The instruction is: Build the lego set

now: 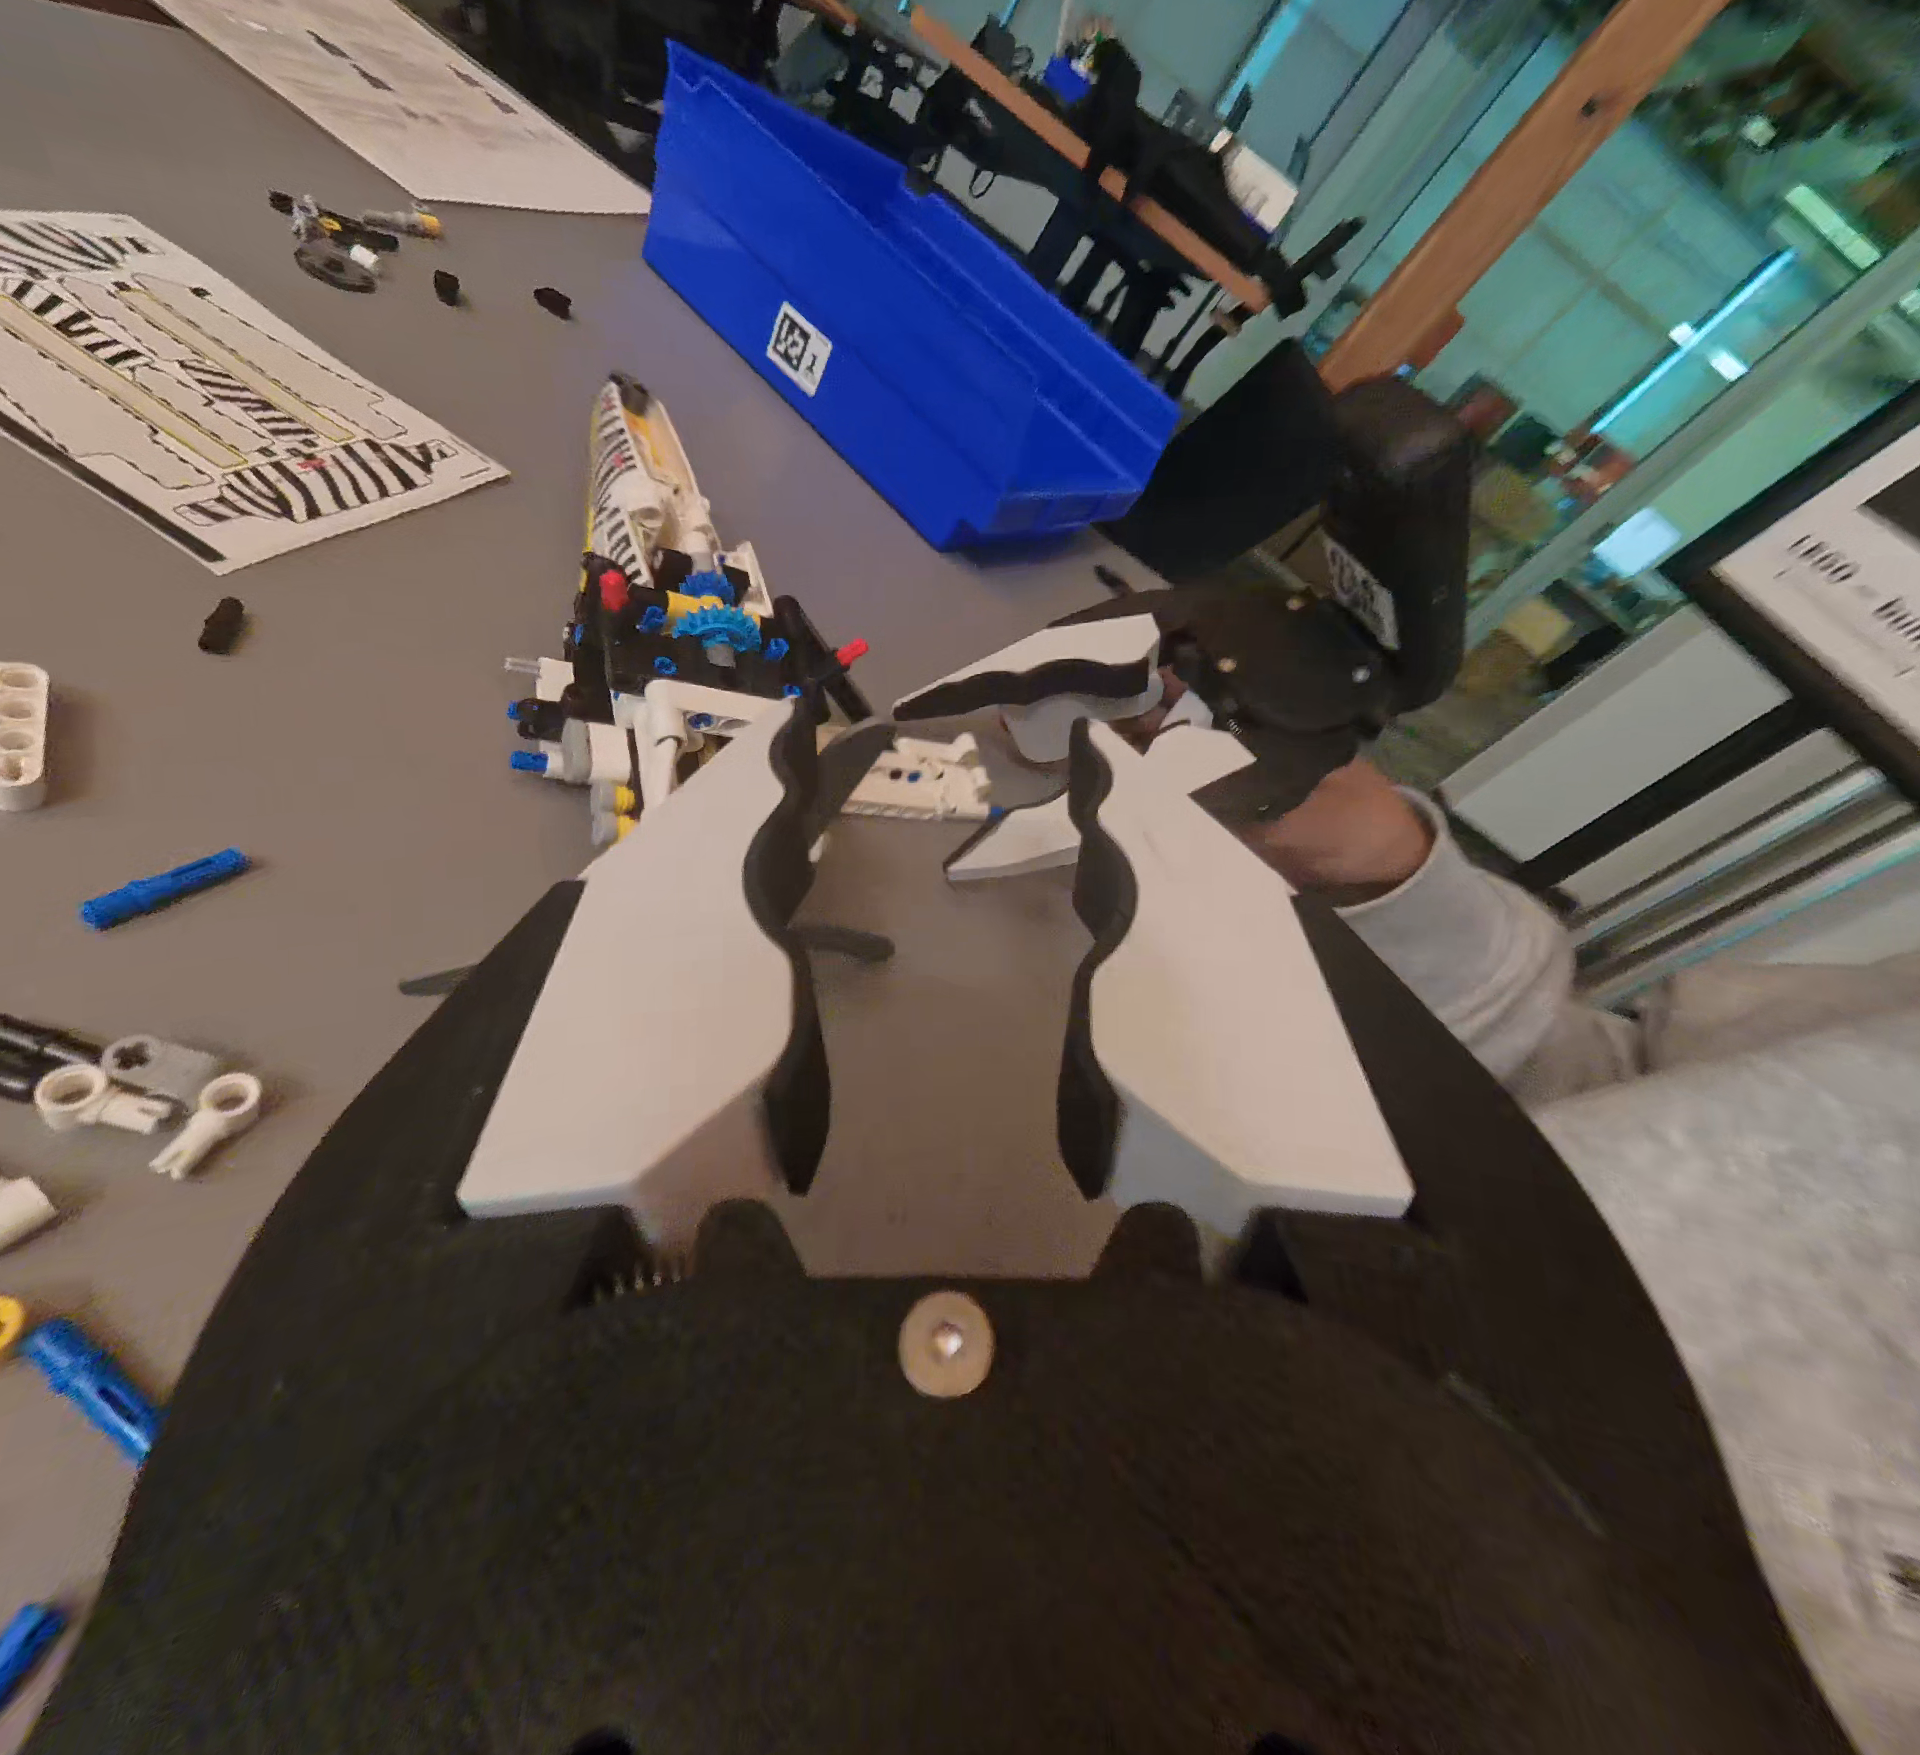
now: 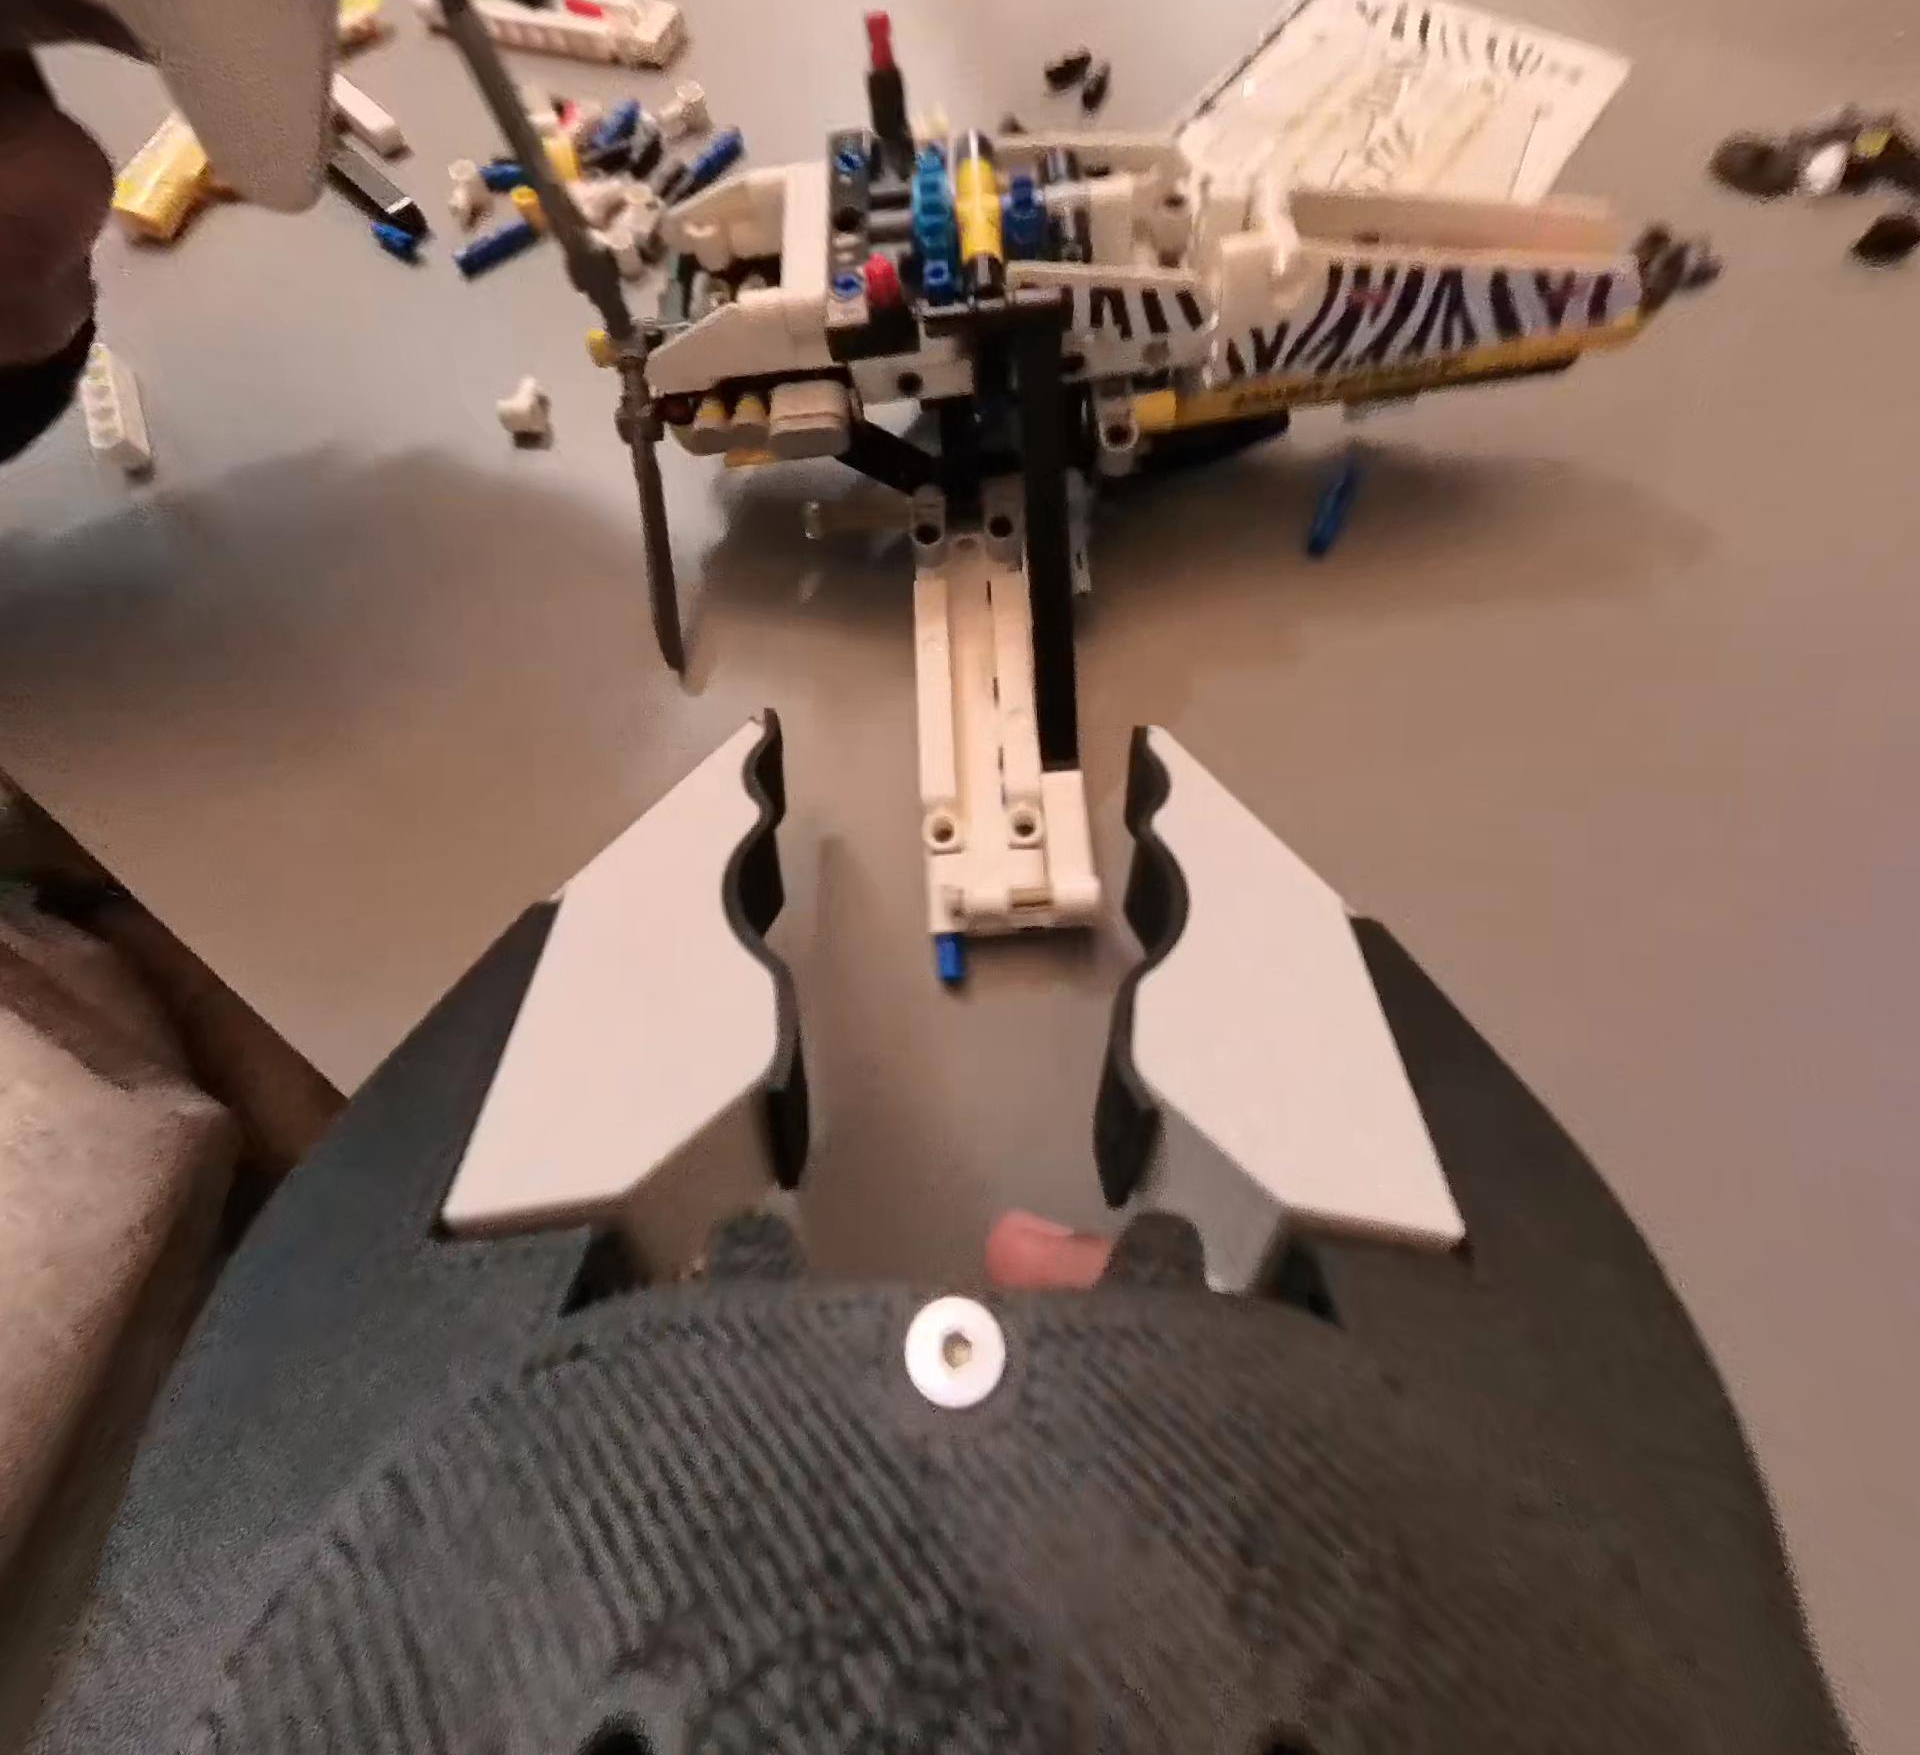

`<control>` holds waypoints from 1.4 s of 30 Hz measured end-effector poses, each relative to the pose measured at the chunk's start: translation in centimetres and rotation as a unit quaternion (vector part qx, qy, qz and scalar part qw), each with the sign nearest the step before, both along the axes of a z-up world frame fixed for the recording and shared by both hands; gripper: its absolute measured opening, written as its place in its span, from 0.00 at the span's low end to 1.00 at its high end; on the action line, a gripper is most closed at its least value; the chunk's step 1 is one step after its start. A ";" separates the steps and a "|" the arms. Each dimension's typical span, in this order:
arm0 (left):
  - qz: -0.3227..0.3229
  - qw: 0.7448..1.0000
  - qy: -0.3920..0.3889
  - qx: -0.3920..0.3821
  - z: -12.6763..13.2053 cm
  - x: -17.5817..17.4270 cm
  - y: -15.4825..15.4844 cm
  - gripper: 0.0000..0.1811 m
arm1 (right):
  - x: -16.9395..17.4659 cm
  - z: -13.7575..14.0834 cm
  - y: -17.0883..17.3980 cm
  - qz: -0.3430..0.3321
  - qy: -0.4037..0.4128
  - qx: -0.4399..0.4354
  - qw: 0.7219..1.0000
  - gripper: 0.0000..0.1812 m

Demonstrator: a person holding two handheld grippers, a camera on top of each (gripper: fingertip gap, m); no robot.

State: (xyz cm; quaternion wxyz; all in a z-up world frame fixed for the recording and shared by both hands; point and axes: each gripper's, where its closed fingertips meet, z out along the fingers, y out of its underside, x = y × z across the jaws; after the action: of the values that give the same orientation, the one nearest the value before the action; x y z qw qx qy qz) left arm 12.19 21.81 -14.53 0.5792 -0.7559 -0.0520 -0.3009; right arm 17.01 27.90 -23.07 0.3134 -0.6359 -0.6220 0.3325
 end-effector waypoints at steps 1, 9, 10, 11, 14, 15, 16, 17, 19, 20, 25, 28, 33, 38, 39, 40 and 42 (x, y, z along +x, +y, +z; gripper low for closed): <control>0.007 1.000 0.019 0.000 -0.1 0.5 0.1 0.26 | 0.0 -0.3 -0.1 -0.001 -0.010 -0.008 1.000 0.38; 0.130 0.971 0.180 0.087 3.2 0.9 -0.9 0.32 | -0.1 -1.1 -0.8 -0.012 -0.031 0.048 0.998 0.28; 0.141 0.965 0.198 0.097 3.8 0.9 -1.2 0.31 | -0.1 -1.1 -1.4 -0.006 -0.031 0.045 0.999 0.27; 0.146 0.961 0.211 0.099 3.9 1.0 -1.3 0.31 | -0.2 -1.1 -1.9 0.000 -0.031 0.041 0.999 0.26; 0.131 0.965 0.216 0.063 2.3 1.5 -1.1 0.30 | -0.2 -1.4 -3.6 0.023 -0.045 0.030 0.998 0.21; 0.123 0.969 0.211 0.045 1.3 1.5 -1.0 0.28 | -0.2 -1.4 -3.9 0.029 -0.047 0.030 0.998 0.22; 0.114 0.972 0.205 0.027 0.3 1.6 -0.9 0.25 | -0.1 -1.4 -4.0 0.034 -0.049 0.032 0.998 0.22; 0.104 0.974 0.201 0.010 -0.8 1.8 -0.8 0.22 | 0.1 -1.4 -4.2 0.043 -0.053 0.031 0.997 0.22; 0.099 0.974 0.200 -0.028 -2.7 1.5 -0.8 0.20 | 0.6 -1.4 -4.5 0.061 -0.058 0.012 0.996 0.23; 0.094 0.974 0.202 -0.043 -3.6 1.5 -0.7 0.18 | 0.7 -1.2 -4.6 0.067 -0.054 -0.004 0.996 0.26; 0.111 0.967 0.209 -0.095 -5.3 0.5 -0.2 0.11 | 0.9 0.3 -2.9 0.054 -0.003 -0.085 0.995 0.33; 0.113 0.958 0.218 -0.151 -6.9 0.0 0.0 0.08 | 0.3 1.7 -0.9 0.030 0.040 -0.117 0.992 0.30; 0.131 0.938 0.235 -0.220 -8.9 -1.0 0.2 0.05 | -1.7 2.5 0.9 0.009 0.069 -0.146 0.987 0.00; 0.125 0.943 0.206 -0.229 -9.1 -1.2 0.8 0.03 | -3.4 0.6 1.3 -0.003 0.010 -0.117 0.993 0.00; 0.122 0.945 0.200 -0.229 -9.2 -1.2 0.9 0.03 | -3.7 0.5 1.1 0.000 0.007 -0.121 0.993 0.00; 0.120 0.946 0.194 -0.229 -9.2 -1.2 1.0 0.03 | -4.1 0.5 0.8 0.005 0.006 -0.130 0.992 0.00; 0.115 0.948 0.184 -0.231 -9.2 -1.2 1.2 0.03 | -4.5 0.4 0.3 0.012 0.002 -0.149 0.989 0.00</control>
State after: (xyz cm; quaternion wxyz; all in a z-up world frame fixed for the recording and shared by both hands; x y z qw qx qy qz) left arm 11.03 23.01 -23.77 0.4191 -0.9000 -0.0988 -0.0673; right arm 12.51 28.21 -22.68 0.2127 -0.6670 -0.5728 0.4263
